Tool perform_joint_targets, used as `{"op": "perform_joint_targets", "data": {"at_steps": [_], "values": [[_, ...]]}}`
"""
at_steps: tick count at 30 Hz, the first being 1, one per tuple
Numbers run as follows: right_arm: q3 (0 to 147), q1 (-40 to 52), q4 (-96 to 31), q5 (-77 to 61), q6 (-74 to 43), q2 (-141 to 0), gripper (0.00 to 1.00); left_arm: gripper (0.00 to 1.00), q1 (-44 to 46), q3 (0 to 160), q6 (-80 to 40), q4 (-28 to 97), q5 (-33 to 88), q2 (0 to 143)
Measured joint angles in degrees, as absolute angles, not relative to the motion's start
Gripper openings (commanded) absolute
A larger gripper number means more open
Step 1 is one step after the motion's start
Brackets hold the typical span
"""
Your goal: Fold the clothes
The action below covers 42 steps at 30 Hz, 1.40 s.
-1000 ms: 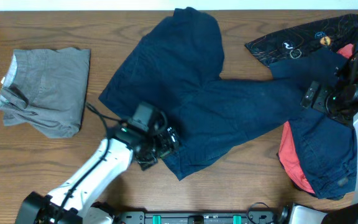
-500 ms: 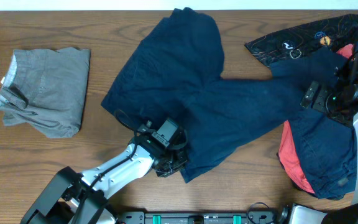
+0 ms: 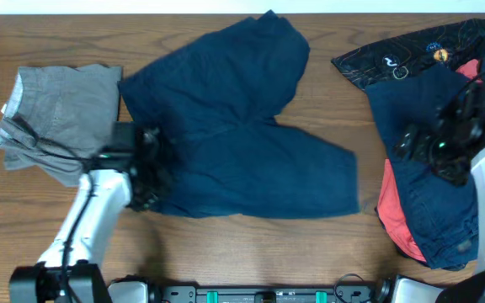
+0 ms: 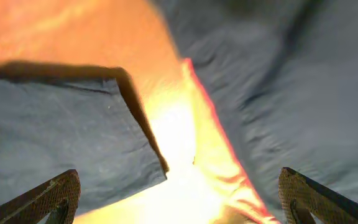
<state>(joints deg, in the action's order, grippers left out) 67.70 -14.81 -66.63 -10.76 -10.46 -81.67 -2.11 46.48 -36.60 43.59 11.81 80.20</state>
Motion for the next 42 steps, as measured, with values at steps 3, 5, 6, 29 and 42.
{"op": "perform_joint_targets", "data": {"at_steps": [3,5,6,29,42], "values": [[63.22,-12.14,-66.37,-13.63,-10.68,-81.67,0.99,0.79,-4.99,47.66,-35.24,48.45,13.37,79.85],[59.61,-9.78,-65.71,-14.96,-11.42,-81.67,0.99,0.81,-5.21,47.62,-34.41,54.11,15.46,79.83],[58.00,-8.75,-65.36,-15.51,-11.92,-81.69,0.99,0.81,-5.10,47.55,-34.22,56.86,16.69,79.83],[36.51,9.21,-44.86,-14.74,-39.44,-81.67,0.88,0.76,1.93,39.57,-35.68,45.56,12.62,79.81],[34.61,9.34,-35.14,-10.20,-46.81,-80.82,0.32,0.30,2.00,33.26,-40.64,34.87,11.53,78.87]]}}
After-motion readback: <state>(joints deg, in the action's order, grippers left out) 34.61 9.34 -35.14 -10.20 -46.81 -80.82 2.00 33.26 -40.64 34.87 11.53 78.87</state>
